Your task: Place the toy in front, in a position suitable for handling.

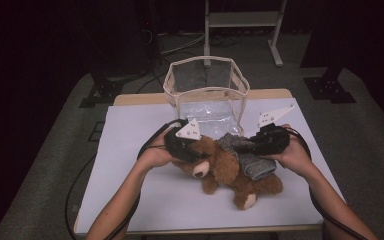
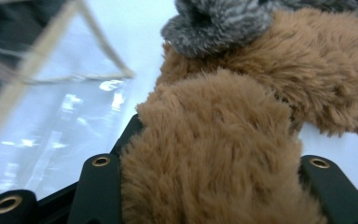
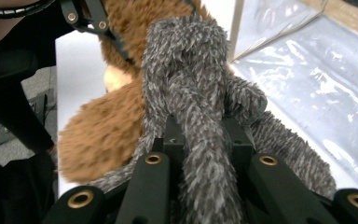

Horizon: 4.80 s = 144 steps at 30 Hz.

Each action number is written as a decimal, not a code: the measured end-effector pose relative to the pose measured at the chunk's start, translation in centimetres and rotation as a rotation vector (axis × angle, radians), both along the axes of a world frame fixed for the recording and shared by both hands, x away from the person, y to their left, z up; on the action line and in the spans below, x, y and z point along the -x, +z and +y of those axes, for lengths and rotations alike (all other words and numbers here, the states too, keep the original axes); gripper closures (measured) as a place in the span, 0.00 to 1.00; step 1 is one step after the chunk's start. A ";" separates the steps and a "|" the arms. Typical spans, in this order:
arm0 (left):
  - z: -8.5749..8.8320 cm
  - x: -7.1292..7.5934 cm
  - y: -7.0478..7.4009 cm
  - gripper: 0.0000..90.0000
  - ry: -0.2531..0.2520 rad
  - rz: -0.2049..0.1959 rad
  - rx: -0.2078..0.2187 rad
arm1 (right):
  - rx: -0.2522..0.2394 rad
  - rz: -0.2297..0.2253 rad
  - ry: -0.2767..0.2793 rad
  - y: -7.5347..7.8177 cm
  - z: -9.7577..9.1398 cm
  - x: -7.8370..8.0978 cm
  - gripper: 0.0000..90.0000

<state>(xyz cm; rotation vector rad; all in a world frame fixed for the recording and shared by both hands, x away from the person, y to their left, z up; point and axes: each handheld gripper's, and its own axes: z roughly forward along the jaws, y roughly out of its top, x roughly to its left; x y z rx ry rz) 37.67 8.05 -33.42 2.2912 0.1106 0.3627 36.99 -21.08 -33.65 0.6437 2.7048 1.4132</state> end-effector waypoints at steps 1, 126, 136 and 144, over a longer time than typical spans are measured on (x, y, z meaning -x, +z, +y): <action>0.3 -0.4 0.1 0.51 0.005 -0.016 0.001 | 0.003 -0.001 -0.002 0.1 0.2 -0.4 0.83; 5.4 6.2 -4.6 0.34 -0.064 0.111 0.061 | 0.130 -0.193 0.123 -0.3 4.1 6.1 0.82; 4.8 6.4 -4.6 0.34 -0.082 0.101 0.045 | 0.170 -0.193 0.216 -0.8 8.5 6.0 0.82; 4.8 6.5 -4.5 0.34 -0.088 0.096 0.039 | 0.156 -0.204 0.136 0.3 5.4 5.0 0.82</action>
